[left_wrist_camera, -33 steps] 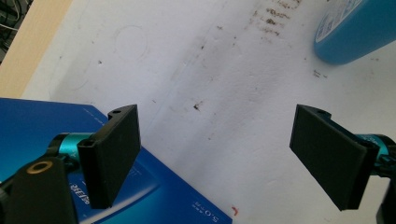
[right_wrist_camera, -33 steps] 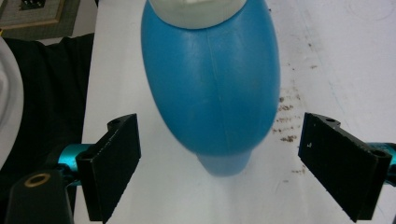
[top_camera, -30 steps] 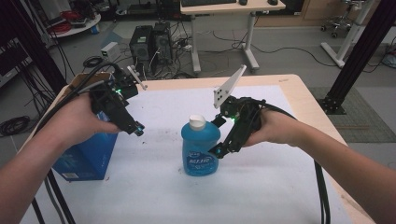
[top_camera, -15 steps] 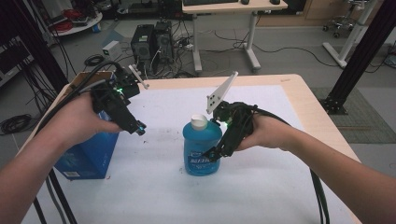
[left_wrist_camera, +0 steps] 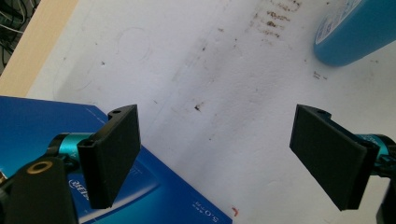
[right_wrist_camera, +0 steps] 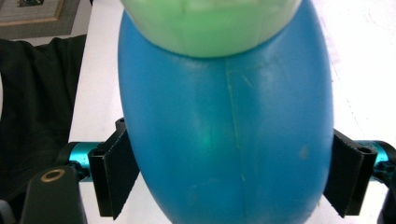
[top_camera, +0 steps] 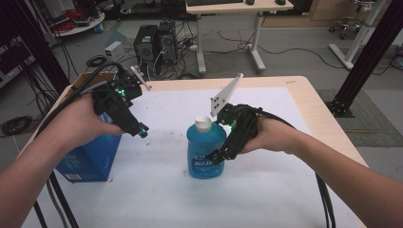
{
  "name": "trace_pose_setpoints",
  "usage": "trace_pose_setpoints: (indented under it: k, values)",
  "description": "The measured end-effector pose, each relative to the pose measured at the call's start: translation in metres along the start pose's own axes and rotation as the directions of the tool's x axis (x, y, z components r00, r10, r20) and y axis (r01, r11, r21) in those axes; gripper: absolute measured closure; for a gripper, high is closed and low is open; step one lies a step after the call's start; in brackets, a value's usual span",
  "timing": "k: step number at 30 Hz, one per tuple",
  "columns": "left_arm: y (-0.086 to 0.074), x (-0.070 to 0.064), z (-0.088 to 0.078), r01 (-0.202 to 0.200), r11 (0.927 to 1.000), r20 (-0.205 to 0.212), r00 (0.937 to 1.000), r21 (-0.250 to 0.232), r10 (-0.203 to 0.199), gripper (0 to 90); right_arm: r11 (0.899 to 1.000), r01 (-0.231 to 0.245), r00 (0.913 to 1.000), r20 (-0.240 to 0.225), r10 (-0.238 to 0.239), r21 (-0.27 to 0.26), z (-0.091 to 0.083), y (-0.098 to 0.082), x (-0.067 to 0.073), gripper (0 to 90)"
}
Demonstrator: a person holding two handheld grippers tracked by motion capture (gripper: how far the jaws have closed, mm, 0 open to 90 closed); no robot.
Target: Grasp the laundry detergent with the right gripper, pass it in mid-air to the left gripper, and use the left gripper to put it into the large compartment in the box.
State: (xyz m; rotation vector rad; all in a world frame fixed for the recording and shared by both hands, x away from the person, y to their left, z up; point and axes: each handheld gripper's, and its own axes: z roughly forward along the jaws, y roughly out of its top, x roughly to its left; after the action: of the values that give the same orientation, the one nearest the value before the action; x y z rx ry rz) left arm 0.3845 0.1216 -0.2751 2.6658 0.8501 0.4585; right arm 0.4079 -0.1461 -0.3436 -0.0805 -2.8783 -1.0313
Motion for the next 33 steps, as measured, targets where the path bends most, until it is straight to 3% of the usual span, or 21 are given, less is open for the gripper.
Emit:
trace_pose_setpoints:
  k: [7, 11, 33]
  values:
    - [-0.0008, 0.0006, 0.0001, 0.003, 1.0, -0.002, 1.0, 0.0, -0.003, 16.5, 1.0, -0.002, 1.0, 0.0, 0.002, -0.015, 0.0002, -0.0013, 0.0006, 18.9]
    - [-0.0013, 0.0002, 0.0004, 0.005, 1.0, -0.002, 1.0, 0.002, -0.005, 16.5, 1.0, 0.011, 0.9999, -0.006, -0.012, -0.028, 0.0002, -0.0018, 0.0002, 23.8]
    - [-0.0011, -0.0008, 0.0013, 0.002, 1.0, -0.003, 1.0, 0.002, -0.002, 16.5, 0.999, 0.026, 0.9997, 0.003, -0.026, -0.021, 0.0038, -0.0043, 0.0003, 29.1]
